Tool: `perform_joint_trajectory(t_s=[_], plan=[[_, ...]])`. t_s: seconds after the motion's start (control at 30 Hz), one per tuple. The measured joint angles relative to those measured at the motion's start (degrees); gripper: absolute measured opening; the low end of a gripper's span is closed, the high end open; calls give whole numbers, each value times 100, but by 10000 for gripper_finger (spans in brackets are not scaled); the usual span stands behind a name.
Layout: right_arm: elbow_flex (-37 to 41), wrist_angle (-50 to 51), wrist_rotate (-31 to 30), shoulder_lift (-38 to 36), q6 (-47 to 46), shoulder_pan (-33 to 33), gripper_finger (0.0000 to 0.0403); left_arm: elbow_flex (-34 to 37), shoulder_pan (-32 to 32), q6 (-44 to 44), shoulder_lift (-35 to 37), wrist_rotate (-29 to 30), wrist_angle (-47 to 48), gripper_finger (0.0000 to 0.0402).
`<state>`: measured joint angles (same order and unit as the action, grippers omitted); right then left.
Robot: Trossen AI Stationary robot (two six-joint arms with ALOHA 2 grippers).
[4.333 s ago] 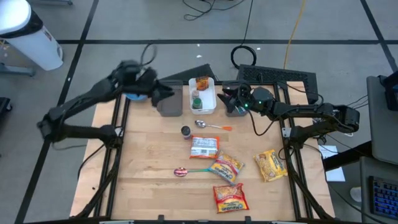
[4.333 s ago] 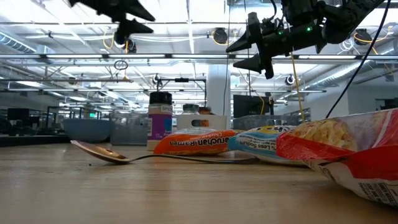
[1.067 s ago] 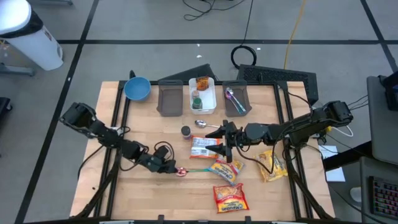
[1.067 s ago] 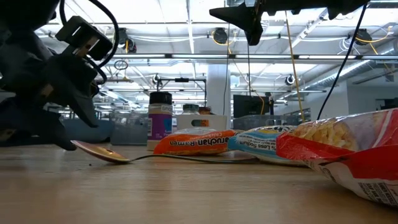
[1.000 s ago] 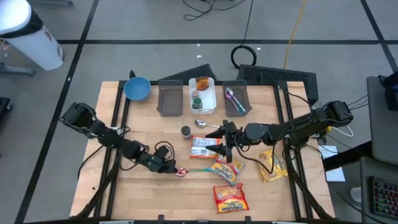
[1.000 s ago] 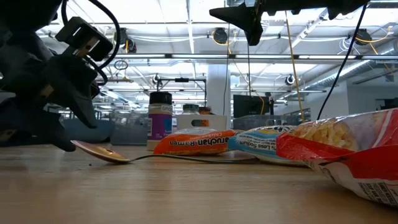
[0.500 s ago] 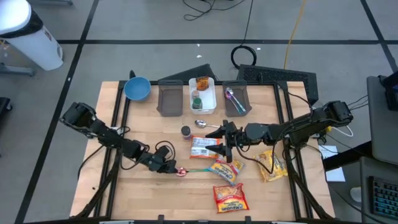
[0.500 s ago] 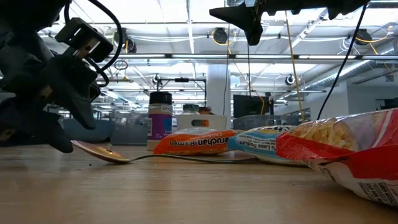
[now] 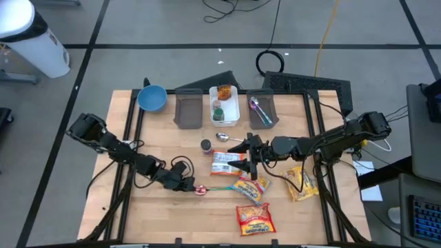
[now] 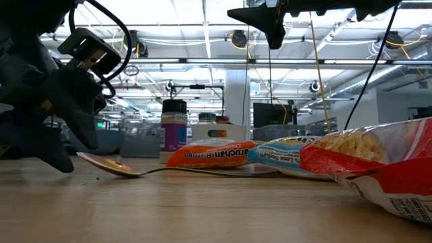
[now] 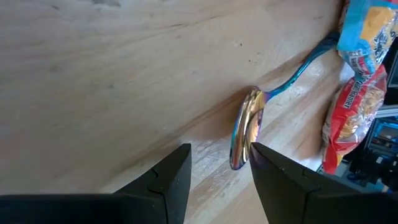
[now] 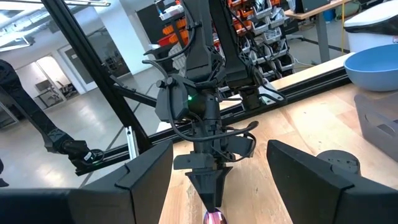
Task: Pick & Place Food Item
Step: Put the rainbow spoon into the right black bin
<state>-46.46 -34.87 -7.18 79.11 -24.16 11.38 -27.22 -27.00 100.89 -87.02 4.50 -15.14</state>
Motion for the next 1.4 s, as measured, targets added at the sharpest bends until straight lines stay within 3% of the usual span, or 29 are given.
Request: perform_joint_trajectory(t_s=[0.8,1.13,1.4], plan=[[-1,-1,-20,0,-12,0,254,0,155,-93,-2,-159,-102,170],[0,34,-22,0,-14,0,254,-67,157,-24,-751,-451,-969,170],[1,52,-9,2,-57,0,254,-63,153,-17,-761,-448,-829,162]])
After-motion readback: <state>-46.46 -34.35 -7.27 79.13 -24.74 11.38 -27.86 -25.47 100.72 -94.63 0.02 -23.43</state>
